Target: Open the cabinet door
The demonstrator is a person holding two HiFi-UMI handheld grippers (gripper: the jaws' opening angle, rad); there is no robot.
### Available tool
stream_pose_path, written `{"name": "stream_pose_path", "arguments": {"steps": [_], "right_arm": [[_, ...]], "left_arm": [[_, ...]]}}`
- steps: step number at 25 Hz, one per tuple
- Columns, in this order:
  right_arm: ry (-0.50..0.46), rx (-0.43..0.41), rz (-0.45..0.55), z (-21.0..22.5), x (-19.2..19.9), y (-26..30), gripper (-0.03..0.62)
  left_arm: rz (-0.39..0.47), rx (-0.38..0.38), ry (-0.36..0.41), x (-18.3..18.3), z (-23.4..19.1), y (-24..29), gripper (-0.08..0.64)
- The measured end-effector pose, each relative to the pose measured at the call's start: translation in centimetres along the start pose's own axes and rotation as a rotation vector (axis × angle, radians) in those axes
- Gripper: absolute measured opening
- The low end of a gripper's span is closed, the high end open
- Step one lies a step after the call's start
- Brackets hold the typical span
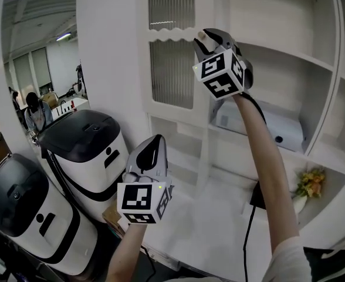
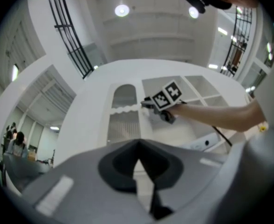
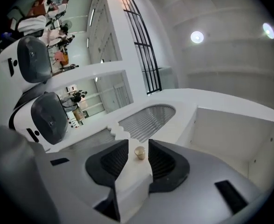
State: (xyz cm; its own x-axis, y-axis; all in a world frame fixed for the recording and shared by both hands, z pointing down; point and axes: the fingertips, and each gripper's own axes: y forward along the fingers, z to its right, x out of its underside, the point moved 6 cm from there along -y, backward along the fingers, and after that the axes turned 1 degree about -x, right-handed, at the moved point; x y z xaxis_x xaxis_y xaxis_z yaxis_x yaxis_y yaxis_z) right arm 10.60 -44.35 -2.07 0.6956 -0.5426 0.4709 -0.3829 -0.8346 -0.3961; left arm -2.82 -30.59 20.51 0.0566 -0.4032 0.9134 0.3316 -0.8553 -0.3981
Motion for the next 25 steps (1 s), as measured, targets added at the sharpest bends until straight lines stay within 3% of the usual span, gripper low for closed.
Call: {"name": "stream_pose_path", "arguments": {"steps": [8,13,25], "right_arm": [[-0.126,-0.014,-0.068,-0.1,1.5,3.3,0.114],[-0.089,-0.005,-0.036,0.2,1.7,3.8,0.077],[-0.072,0.014,-0.003,0.2,1.8,3.6,0.080]], "left_arm": [[0.001,-0.051,0.025,0.5,-0.9,0.6,0.006],[-0.016,-0.069,0.009,1.6,-0.7,1.6,0.006],[-0.021,0.019,-0.036,3.0,-0.9,4.2,0.006]]}}
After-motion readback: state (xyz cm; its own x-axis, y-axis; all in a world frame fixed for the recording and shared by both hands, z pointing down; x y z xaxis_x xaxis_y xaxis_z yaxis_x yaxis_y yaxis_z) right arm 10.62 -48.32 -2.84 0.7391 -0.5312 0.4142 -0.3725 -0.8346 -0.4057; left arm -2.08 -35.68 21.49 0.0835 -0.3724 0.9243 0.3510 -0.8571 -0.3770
